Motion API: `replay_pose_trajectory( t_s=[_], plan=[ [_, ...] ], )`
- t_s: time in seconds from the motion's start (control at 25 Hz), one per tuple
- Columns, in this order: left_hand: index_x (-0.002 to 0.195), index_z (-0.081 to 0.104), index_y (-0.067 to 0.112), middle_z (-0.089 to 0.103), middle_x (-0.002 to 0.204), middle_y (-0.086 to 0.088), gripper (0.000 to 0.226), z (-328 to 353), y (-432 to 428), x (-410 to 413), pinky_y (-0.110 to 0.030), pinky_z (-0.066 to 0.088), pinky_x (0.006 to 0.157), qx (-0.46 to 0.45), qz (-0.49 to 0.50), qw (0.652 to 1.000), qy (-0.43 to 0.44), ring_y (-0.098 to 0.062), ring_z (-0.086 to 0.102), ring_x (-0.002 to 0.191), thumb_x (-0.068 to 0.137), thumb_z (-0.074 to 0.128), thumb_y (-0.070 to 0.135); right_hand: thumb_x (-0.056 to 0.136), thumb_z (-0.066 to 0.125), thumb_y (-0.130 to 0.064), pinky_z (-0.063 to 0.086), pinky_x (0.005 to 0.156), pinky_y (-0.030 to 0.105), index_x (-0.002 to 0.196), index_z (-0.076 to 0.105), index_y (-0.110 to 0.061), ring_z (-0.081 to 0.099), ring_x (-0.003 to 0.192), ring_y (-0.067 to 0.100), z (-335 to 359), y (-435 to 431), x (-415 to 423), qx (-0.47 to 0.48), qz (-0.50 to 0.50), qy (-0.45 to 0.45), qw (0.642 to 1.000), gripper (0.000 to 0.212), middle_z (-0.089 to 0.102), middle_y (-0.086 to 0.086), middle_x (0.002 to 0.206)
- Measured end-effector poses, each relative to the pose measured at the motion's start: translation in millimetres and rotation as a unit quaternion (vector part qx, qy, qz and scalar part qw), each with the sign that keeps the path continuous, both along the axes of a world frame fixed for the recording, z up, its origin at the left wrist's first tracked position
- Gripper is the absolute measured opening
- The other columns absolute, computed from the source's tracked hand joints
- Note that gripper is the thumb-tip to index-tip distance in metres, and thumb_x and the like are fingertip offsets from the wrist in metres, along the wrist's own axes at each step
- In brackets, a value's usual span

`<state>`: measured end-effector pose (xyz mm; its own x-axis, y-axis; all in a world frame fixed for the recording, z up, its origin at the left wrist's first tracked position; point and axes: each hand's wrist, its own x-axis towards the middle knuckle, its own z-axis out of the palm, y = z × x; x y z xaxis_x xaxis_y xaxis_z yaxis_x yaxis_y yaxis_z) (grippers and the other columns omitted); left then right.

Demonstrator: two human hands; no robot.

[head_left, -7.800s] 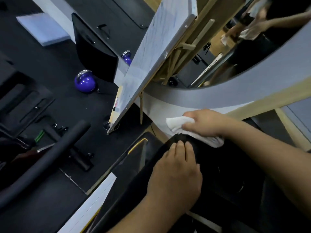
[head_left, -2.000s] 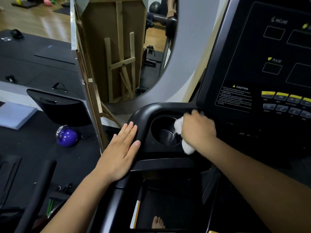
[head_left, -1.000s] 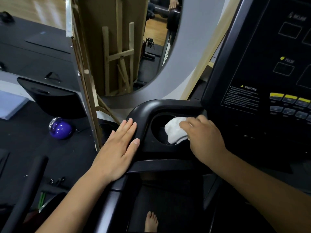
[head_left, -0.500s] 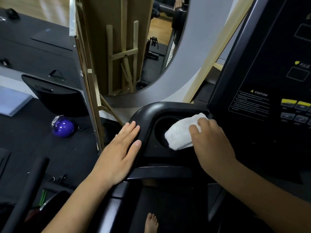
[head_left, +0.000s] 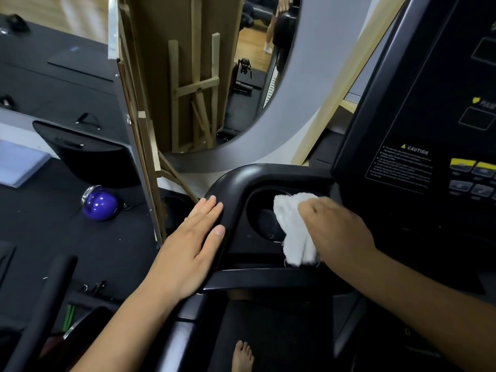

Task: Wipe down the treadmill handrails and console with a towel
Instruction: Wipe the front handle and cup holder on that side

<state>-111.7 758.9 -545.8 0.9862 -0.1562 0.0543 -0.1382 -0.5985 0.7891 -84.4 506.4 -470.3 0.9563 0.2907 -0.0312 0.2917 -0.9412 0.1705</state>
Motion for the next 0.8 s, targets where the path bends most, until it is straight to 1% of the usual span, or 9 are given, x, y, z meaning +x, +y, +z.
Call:
replay_pose_trajectory(
  t_s=[0.08,0.16,0.24,0.32,0.44,0.52,0.64,0.72,0.8],
  plan=[
    [0.150,0.037,0.031,0.022,0.156,0.026,0.060,1,-1,0,-0.011,0.008,0.116,0.002,0.001,1.000,0.004,0.016,0.008,0.143,0.094,0.030,0.054,0.088,0.052,-0.003,0.036,0.069,0.027,0.103,0.045,-0.019,0.053,0.104,0.021,-1,5,25,-0.012,-0.023,-0.025,0.999,0.023,0.054,0.001,0.107],
    [0.150,0.037,0.032,0.022,0.156,0.025,0.059,2,-1,-1,-0.018,0.011,0.119,0.005,0.003,1.000,0.006,0.016,0.007,0.143,0.094,0.031,0.052,0.086,0.056,-0.004,0.035,0.067,0.028,0.099,0.038,-0.022,0.053,0.102,0.022,-2,7,35,0.004,-0.046,-0.014,0.999,0.028,0.051,-0.001,0.100],
    [0.150,0.036,0.033,0.022,0.157,0.025,0.059,3,-2,-2,-0.021,0.011,0.119,0.008,0.001,1.000,0.003,0.016,0.007,0.143,0.094,0.030,0.052,0.085,0.060,-0.012,0.035,0.065,0.029,0.094,0.028,-0.028,0.050,0.091,0.021,-1,0,25,0.047,-0.061,0.014,0.997,0.036,0.043,-0.006,0.085],
    [0.150,0.037,0.032,0.022,0.157,0.025,0.059,3,-1,-2,-0.020,0.012,0.119,0.006,0.001,1.000,0.000,0.015,0.007,0.143,0.094,0.031,0.051,0.086,0.056,-0.022,0.035,0.065,0.027,0.102,0.035,-0.035,0.046,0.083,0.018,2,-9,4,0.069,-0.031,0.043,0.996,0.029,0.043,-0.008,0.081],
    [0.149,0.039,0.032,0.023,0.156,0.025,0.059,2,-1,0,-0.013,0.010,0.115,-0.003,0.006,1.000,-0.002,0.015,0.009,0.143,0.094,0.032,0.052,0.084,0.057,-0.023,0.038,0.071,0.024,0.112,0.053,-0.036,0.050,0.095,0.017,3,-7,-10,0.073,-0.002,0.072,0.995,0.031,0.054,-0.009,0.097],
    [0.149,0.040,0.031,0.024,0.156,0.026,0.059,2,-2,1,-0.011,0.010,0.114,-0.005,0.007,1.000,0.000,0.015,0.010,0.143,0.094,0.033,0.052,0.082,0.063,-0.027,0.045,0.082,0.028,0.114,0.059,-0.034,0.054,0.101,0.021,9,20,-15,0.147,-0.044,0.109,0.982,0.033,0.055,-0.003,0.106],
    [0.145,0.043,0.037,0.026,0.155,0.026,0.057,2,-1,-2,-0.020,0.015,0.119,-0.050,0.007,0.999,0.019,0.014,0.014,0.143,0.094,0.030,0.059,0.081,0.064,-0.015,0.043,0.092,0.029,0.116,0.064,-0.025,0.053,0.104,0.023,5,70,-31,0.257,-0.011,0.125,0.958,0.037,0.052,0.003,0.111],
    [0.144,0.045,0.036,0.031,0.154,0.026,0.065,3,-1,-3,-0.026,0.019,0.120,-0.097,0.011,0.995,0.035,0.013,0.018,0.142,0.091,0.025,0.067,0.079,0.060,-0.006,0.043,0.094,0.035,0.116,0.066,-0.018,0.050,0.106,0.025,0,83,-40,0.336,0.014,0.120,0.934,0.040,0.051,0.006,0.114],
    [0.145,0.046,0.029,0.032,0.155,0.023,0.074,3,-1,-3,-0.025,0.018,0.121,-0.088,0.015,0.996,0.028,0.014,0.019,0.142,0.089,0.022,0.069,0.079,0.059,-0.011,0.045,0.093,0.037,0.113,0.067,-0.021,0.046,0.109,0.021,-2,76,-48,0.348,0.022,0.127,0.929,0.037,0.050,-0.001,0.117]
  ],
)
